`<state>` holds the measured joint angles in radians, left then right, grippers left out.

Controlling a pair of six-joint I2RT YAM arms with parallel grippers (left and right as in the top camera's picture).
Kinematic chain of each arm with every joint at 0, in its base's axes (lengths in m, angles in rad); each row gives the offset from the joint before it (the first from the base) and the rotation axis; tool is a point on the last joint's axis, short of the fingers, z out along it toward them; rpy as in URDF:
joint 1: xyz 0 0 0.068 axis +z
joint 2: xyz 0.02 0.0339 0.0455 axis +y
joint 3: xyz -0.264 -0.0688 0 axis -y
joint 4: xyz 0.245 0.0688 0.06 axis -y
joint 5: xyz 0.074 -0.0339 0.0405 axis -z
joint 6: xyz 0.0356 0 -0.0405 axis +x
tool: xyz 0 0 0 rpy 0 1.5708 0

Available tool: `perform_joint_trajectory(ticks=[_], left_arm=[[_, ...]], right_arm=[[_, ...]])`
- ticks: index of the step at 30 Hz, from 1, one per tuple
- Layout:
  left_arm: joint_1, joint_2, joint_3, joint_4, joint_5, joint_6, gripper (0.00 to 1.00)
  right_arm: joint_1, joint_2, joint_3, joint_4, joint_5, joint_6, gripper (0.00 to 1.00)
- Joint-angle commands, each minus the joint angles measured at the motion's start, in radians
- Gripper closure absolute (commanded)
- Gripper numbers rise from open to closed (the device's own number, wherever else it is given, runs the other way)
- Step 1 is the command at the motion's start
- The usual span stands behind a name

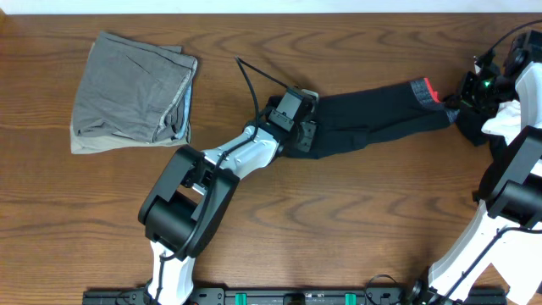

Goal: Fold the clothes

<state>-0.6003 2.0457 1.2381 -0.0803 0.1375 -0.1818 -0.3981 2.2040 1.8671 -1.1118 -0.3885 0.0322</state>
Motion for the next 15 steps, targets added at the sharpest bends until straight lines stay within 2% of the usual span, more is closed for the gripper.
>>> perform_joint_trajectory(ticks=[1, 5, 8, 12, 15], left_arm=[[0.003, 0.011, -0.007, -0.071, -0.082, 0.005, 0.70], [0.033, -0.009, 0.028, -0.178, -0.113, 0.008, 0.86], [0.079, -0.040, 0.051, -0.248, -0.113, 0.008, 0.93], [0.161, -0.112, 0.060, -0.306, -0.112, 0.011, 0.93], [0.215, -0.175, 0.060, -0.340, -0.112, 0.061, 0.93]], right_arm=[[0.010, -0.001, 0.018, -0.004, -0.004, -0.023, 0.99], [0.008, -0.001, 0.018, -0.007, -0.003, -0.023, 0.99], [0.005, -0.001, 0.018, -0.007, -0.003, -0.023, 0.99], [-0.001, -0.001, 0.018, -0.008, 0.000, -0.018, 0.99], [-0.003, -0.001, 0.018, -0.008, 0.001, -0.018, 0.99]])
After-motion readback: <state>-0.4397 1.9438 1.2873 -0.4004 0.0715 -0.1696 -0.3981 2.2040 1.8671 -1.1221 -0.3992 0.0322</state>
